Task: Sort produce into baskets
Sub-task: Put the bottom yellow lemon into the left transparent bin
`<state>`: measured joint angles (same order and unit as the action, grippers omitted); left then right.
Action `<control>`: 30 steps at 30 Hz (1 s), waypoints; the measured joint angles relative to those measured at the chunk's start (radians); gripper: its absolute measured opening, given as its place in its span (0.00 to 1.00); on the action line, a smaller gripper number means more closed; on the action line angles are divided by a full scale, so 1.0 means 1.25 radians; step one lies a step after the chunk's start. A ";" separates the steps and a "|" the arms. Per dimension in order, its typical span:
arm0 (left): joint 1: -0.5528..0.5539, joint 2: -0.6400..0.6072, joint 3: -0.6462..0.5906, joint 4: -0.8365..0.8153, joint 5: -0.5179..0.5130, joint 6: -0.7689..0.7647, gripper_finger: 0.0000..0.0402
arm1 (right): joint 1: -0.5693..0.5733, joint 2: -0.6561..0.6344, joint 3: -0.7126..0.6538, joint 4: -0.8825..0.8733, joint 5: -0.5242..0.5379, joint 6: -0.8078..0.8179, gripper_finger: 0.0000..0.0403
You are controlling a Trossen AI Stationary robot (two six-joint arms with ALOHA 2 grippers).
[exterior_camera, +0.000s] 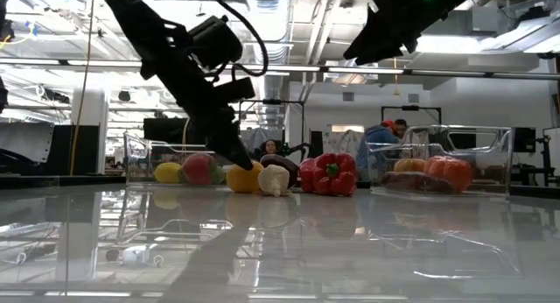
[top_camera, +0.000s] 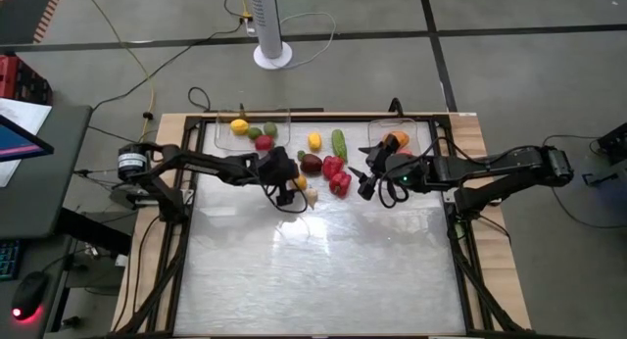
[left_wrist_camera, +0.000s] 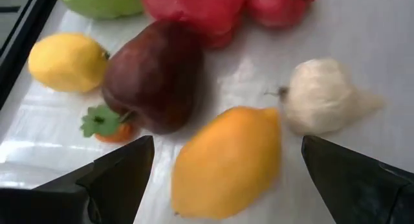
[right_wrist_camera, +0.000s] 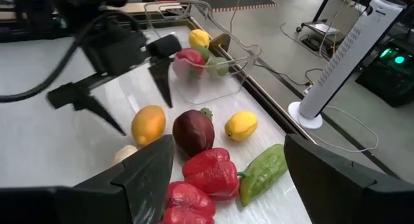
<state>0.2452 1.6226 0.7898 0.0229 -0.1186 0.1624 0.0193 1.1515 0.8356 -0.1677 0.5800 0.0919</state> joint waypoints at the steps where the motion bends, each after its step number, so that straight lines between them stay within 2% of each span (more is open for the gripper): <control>1: 0.005 0.000 0.000 -0.004 0.004 -0.001 0.94 | 0.000 0.000 0.000 0.002 -0.001 -0.004 0.79; 5: 0.015 0.012 0.000 0.000 0.030 0.010 0.89 | 0.000 0.000 0.000 0.007 -0.003 -0.009 0.79; 10: 0.012 0.046 0.000 -0.012 0.048 0.019 0.77 | 0.000 0.000 0.000 0.006 -0.003 -0.011 0.79; 19: -0.009 0.048 0.000 -0.030 -0.014 0.051 0.48 | 0.000 0.000 0.000 0.000 -0.003 -0.011 0.79; 26: -0.029 -0.099 0.055 -0.151 -0.030 0.051 0.46 | 0.000 0.000 0.000 -0.005 -0.003 -0.011 0.79; 28: -0.030 -0.162 0.062 -0.153 -0.085 0.055 0.49 | 0.000 0.000 0.000 -0.005 -0.003 -0.011 0.79; 30: -0.016 -0.219 0.063 -0.145 -0.201 0.062 0.51 | 0.000 0.000 0.000 -0.001 -0.003 -0.011 0.79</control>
<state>0.2248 1.3489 0.8684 -0.1583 -0.3697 0.2393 0.0193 1.1517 0.8360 -0.1684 0.5762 0.0780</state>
